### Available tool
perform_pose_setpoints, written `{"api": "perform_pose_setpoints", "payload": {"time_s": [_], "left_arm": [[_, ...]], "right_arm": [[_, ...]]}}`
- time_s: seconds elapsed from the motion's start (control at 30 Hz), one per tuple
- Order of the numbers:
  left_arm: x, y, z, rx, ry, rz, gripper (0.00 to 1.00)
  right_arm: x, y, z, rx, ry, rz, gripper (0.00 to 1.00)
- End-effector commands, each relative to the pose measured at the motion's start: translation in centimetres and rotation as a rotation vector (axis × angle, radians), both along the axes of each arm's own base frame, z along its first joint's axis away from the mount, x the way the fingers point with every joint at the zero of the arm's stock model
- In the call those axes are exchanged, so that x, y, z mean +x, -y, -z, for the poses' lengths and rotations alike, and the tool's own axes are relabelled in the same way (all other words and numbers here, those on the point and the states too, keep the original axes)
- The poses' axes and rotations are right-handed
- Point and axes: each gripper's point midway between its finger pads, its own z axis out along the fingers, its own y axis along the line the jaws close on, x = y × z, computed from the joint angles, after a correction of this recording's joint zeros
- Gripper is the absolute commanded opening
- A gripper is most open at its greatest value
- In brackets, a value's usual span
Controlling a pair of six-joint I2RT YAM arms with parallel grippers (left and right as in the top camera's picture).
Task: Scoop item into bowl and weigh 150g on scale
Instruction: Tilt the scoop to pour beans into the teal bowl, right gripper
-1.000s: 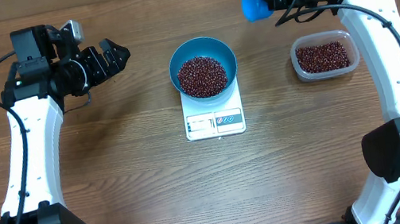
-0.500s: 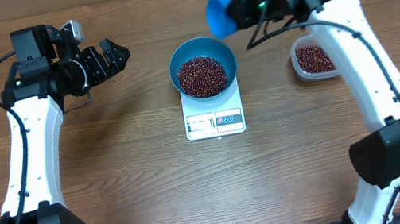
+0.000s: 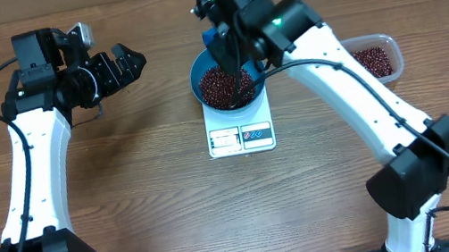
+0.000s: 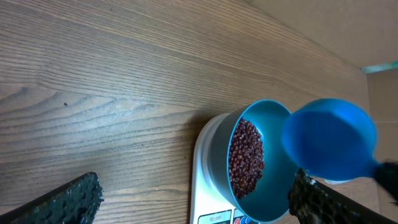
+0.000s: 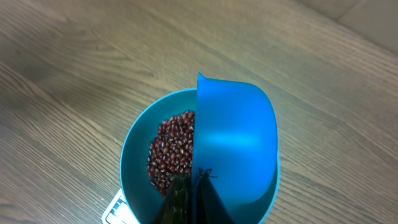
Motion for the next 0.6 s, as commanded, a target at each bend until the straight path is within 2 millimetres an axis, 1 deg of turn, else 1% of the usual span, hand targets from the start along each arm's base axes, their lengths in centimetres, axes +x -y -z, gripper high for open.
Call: {"api": "perform_pose_setpoints", "payload": {"time_s": [0.0,0.17,0.33,0.57], "left_arm": [[0.1,0.5,-1.7,0.016,0.048,0.017,0.99],[0.1,0.5,-1.7,0.016,0.048,0.017,1.0],[0.1,0.5,-1.7,0.016,0.048,0.017,0.99],[0.1,0.5,-1.7,0.016,0.048,0.017,1.0]], "right_arm": [[0.3,0.1,2.4,-0.075,-0.016,0.009,0.04],[0.3,0.3,3.8,-0.126,-0.031,0.001,0.04],[0.3,0.3,5.0,-0.142,-0.054,0.0,0.04],[0.2,0.2,5.2,-0.144,-0.059,-0.003,0.04]]}}
